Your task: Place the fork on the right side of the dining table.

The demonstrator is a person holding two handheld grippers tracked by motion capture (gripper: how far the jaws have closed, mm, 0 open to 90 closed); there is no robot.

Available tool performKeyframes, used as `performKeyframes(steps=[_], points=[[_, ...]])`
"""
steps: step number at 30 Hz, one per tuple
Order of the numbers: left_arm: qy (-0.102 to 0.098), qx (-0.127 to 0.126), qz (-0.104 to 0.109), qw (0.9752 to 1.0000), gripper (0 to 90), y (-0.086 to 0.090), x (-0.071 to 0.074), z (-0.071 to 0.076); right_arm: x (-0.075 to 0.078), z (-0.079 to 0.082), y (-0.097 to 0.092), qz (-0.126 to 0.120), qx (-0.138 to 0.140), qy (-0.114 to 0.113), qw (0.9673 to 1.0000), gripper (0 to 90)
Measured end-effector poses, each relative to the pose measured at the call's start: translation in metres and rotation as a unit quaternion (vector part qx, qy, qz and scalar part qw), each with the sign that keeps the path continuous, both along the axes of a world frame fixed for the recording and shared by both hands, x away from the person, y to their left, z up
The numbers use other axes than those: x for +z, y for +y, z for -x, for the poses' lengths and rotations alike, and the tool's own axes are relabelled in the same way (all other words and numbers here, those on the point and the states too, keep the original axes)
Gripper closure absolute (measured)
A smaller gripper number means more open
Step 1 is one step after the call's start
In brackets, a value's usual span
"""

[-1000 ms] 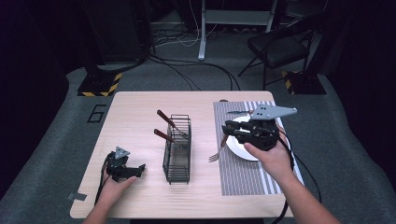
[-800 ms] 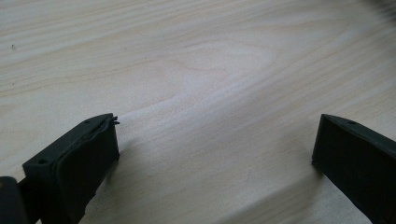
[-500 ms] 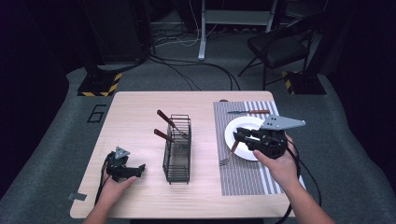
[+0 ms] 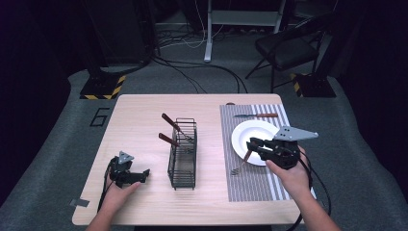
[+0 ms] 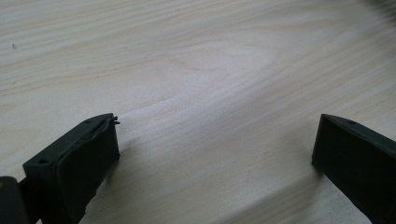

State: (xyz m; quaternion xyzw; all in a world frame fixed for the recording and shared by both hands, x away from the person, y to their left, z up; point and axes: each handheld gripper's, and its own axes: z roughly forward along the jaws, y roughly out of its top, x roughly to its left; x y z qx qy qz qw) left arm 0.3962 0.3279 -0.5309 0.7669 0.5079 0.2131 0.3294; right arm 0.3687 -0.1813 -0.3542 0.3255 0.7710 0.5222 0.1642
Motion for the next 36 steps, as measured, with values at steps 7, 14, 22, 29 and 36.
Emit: performKeyframes(steps=[7, 14, 22, 29, 36], points=[[0.000, 0.000, 0.000, 1.0000, 0.3, 0.000, 0.000, 0.000, -0.009, 0.001, -0.008, 0.002, -0.008, -0.006, 0.9999, 74.1], [0.000, 0.000, 0.000, 1.0000, 0.3, 0.000, 0.000, 0.000, -0.018, 0.001, -0.013, 0.000, -0.014, 0.002, 0.9999, 74.1], [0.000, 0.000, 0.000, 1.0000, 0.3, 0.000, 0.000, 0.000, -0.022, 0.002, -0.018, 0.000, -0.017, 0.004, 0.9999, 74.1], [0.000, 0.000, 0.000, 1.0000, 0.3, 0.000, 0.000, 0.000, -0.028, 0.002, -0.025, -0.010, -0.020, 0.007, 0.9997, 74.0], [0.000, 0.000, 0.000, 1.0000, 0.3, 0.000, 0.000, 0.000, -0.032, 0.002, -0.035, -0.024, -0.033, 0.015, 0.9990, 73.7]])
